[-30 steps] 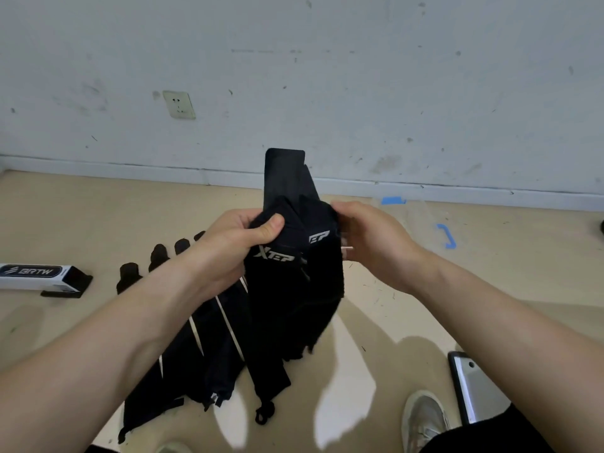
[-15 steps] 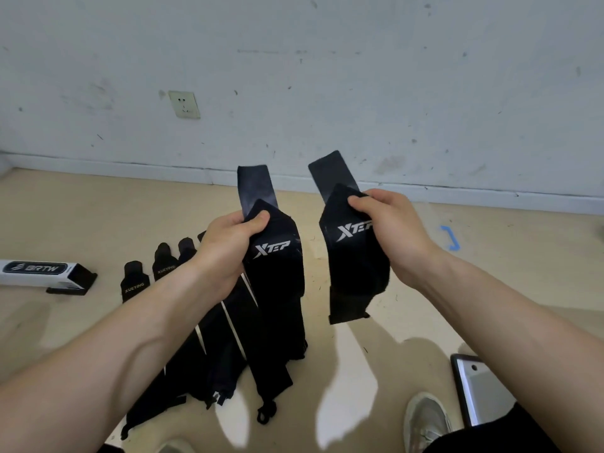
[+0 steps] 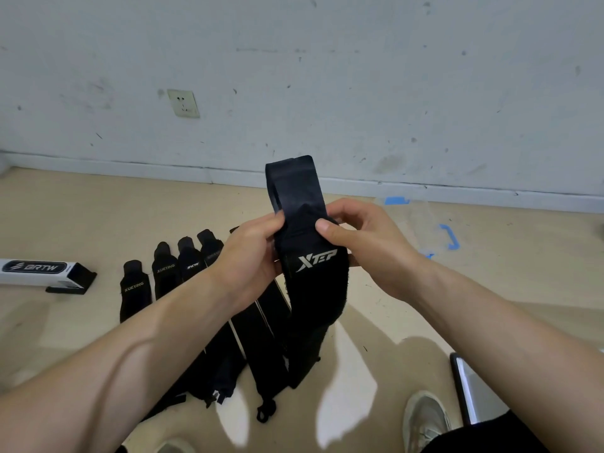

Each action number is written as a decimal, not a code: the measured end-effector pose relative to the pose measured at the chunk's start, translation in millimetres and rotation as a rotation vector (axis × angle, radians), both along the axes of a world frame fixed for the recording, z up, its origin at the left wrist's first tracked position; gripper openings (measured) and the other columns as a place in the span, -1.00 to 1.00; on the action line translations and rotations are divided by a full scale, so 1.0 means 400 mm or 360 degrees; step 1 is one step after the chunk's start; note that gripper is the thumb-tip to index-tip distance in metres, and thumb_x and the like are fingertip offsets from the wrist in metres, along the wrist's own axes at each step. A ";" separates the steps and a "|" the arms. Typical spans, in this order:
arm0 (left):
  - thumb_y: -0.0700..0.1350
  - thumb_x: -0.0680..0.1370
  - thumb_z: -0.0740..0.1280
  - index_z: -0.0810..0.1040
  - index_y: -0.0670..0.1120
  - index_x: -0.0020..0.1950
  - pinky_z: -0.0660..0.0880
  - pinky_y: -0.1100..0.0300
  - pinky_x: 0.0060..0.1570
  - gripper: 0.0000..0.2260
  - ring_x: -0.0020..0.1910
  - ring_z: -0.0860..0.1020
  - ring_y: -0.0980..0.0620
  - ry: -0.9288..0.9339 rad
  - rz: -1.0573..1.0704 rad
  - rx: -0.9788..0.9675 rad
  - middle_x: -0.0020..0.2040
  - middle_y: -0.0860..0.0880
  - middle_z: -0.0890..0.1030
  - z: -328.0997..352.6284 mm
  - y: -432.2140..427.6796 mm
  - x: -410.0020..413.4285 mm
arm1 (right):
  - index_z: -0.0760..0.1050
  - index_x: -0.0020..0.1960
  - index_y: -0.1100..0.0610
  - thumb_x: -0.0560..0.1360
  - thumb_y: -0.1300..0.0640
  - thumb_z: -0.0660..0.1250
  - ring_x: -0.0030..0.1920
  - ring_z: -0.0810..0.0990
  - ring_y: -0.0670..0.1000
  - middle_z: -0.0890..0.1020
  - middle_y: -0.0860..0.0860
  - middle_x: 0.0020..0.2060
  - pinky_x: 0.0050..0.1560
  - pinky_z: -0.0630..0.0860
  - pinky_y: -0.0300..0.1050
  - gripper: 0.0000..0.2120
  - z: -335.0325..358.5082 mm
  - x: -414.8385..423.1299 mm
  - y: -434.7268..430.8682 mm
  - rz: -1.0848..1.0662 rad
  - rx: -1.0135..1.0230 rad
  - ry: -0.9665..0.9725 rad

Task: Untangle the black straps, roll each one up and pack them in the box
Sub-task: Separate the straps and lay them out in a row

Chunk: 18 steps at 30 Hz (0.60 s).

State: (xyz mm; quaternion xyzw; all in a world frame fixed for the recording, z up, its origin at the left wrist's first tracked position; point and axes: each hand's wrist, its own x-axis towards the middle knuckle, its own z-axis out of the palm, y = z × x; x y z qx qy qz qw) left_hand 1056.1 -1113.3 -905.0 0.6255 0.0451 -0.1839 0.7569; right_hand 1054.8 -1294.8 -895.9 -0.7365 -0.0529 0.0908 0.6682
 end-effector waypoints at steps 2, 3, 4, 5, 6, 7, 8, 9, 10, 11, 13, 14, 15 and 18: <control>-0.04 0.71 0.15 0.62 -0.14 0.34 0.41 -0.22 0.44 -0.65 0.31 0.61 -0.17 -0.0019 -0.0047 0.0019 0.28 -0.14 0.67 0.001 0.000 0.000 | 0.65 -0.04 0.10 0.58 0.18 0.40 -0.12 0.64 -0.05 0.60 0.01 -0.10 0.02 0.64 0.14 -0.94 0.001 -0.004 0.005 -0.0029 0.0012 0.0001; -0.03 0.70 0.18 0.63 -0.14 0.34 0.39 -0.24 0.46 -0.66 0.32 0.60 -0.18 -0.0027 -0.0069 0.0029 0.29 -0.15 0.66 0.001 0.001 0.000 | 0.65 -0.06 0.10 0.58 0.19 0.41 -0.13 0.64 -0.04 0.57 0.03 -0.10 0.03 0.64 0.17 -0.94 0.002 -0.005 0.007 -0.0040 0.0025 0.0004; -0.03 0.69 0.20 0.64 -0.13 0.33 0.37 -0.25 0.47 -0.66 0.34 0.59 -0.20 -0.0030 -0.0087 0.0036 0.30 -0.15 0.66 0.001 0.000 0.001 | 0.65 -0.07 0.10 0.57 0.19 0.41 -0.15 0.63 -0.03 0.54 0.06 -0.11 0.04 0.64 0.21 -0.93 0.002 -0.005 0.008 -0.0050 0.0038 0.0005; -0.03 0.68 0.21 0.64 -0.13 0.33 0.36 -0.26 0.47 -0.67 0.34 0.58 -0.20 -0.0029 -0.0100 0.0038 0.30 -0.16 0.66 0.000 0.000 0.001 | 0.65 -0.08 0.10 0.57 0.19 0.42 -0.16 0.62 -0.02 0.52 0.07 -0.11 0.05 0.63 0.24 -0.93 0.001 -0.004 0.008 -0.0064 0.0042 0.0004; -0.03 0.68 0.21 0.64 -0.12 0.33 0.35 -0.26 0.48 -0.67 0.35 0.58 -0.20 -0.0022 -0.0108 0.0033 0.30 -0.16 0.66 -0.002 -0.001 0.001 | 0.65 -0.09 0.09 0.56 0.19 0.43 -0.16 0.61 0.00 0.50 0.07 -0.12 0.05 0.62 0.26 -0.94 0.001 -0.002 0.007 -0.0078 0.0033 0.0002; -0.04 0.68 0.20 0.64 -0.13 0.33 0.35 -0.25 0.48 -0.66 0.35 0.58 -0.20 -0.0012 -0.0115 0.0021 0.30 -0.16 0.66 -0.003 -0.002 0.001 | 0.66 -0.09 0.09 0.56 0.18 0.44 -0.16 0.61 0.01 0.49 0.06 -0.12 0.06 0.61 0.28 -0.94 -0.001 0.000 0.005 -0.0089 0.0017 0.0000; -0.05 0.68 0.19 0.63 -0.13 0.34 0.34 -0.25 0.48 -0.66 0.36 0.57 -0.20 -0.0004 -0.0121 0.0009 0.30 -0.16 0.66 -0.005 -0.003 0.001 | 0.66 -0.09 0.10 0.55 0.18 0.45 -0.16 0.61 0.01 0.49 0.06 -0.13 0.05 0.61 0.29 -0.95 -0.002 0.001 0.004 -0.0095 0.0003 0.0003; -0.06 0.68 0.19 0.63 -0.14 0.35 0.34 -0.25 0.49 -0.66 0.36 0.57 -0.21 0.0005 -0.0124 0.0001 0.30 -0.16 0.65 -0.006 -0.004 0.001 | 0.66 -0.09 0.10 0.55 0.18 0.45 -0.17 0.61 0.01 0.50 0.05 -0.13 0.04 0.61 0.31 -0.95 -0.004 0.002 0.003 -0.0097 -0.0005 0.0012; -0.05 0.68 0.19 0.63 -0.14 0.34 0.34 -0.25 0.48 -0.66 0.36 0.56 -0.22 0.0014 -0.0116 0.0000 0.30 -0.17 0.65 -0.008 -0.004 0.002 | 0.66 -0.08 0.10 0.55 0.19 0.45 -0.19 0.62 0.01 0.52 0.05 -0.13 0.03 0.60 0.33 -0.95 -0.005 0.002 0.001 -0.0099 -0.0009 0.0022; -0.05 0.69 0.19 0.63 -0.14 0.34 0.35 -0.25 0.48 -0.66 0.36 0.56 -0.23 0.0024 -0.0100 0.0001 0.30 -0.18 0.65 -0.010 -0.004 0.001 | 0.66 -0.08 0.10 0.55 0.19 0.45 -0.20 0.62 0.01 0.53 0.04 -0.14 0.02 0.60 0.35 -0.96 -0.006 0.002 0.000 -0.0104 -0.0011 0.0031; -0.05 0.69 0.18 0.64 -0.14 0.33 0.37 -0.24 0.47 -0.66 0.35 0.56 -0.24 0.0034 -0.0081 -0.0002 0.29 -0.20 0.65 -0.010 -0.003 -0.001 | 0.66 -0.08 0.11 0.55 0.19 0.45 -0.21 0.64 0.00 0.56 0.04 -0.13 0.00 0.60 0.34 -0.96 -0.008 0.002 0.000 -0.0111 -0.0014 0.0040; -0.05 0.70 0.18 0.64 -0.14 0.33 0.38 -0.24 0.46 -0.66 0.35 0.56 -0.25 0.0039 -0.0075 -0.0007 0.29 -0.21 0.65 -0.009 -0.003 -0.002 | 0.66 -0.08 0.11 0.55 0.19 0.45 -0.21 0.64 -0.01 0.56 0.03 -0.13 0.00 0.61 0.33 -0.97 -0.009 0.003 0.001 -0.0114 -0.0016 0.0038; -0.05 0.70 0.18 0.65 -0.14 0.32 0.39 -0.23 0.46 -0.66 0.35 0.56 -0.26 0.0043 -0.0066 -0.0014 0.29 -0.23 0.65 -0.007 -0.003 -0.004 | 0.65 -0.08 0.10 0.55 0.18 0.46 -0.22 0.64 -0.01 0.56 0.02 -0.14 -0.02 0.62 0.33 -0.97 -0.010 0.005 0.001 -0.0122 -0.0017 0.0032; -0.04 0.70 0.18 0.66 -0.14 0.30 0.46 -0.13 0.37 -0.66 0.29 0.61 -0.25 0.0051 -0.0037 -0.0055 0.27 -0.24 0.65 -0.002 -0.010 -0.010 | 0.62 -0.10 0.04 0.50 0.16 0.51 -0.23 0.60 -0.03 0.56 -0.08 -0.21 -0.08 0.64 0.24 -0.92 -0.021 0.012 -0.002 -0.0186 -0.0028 0.0012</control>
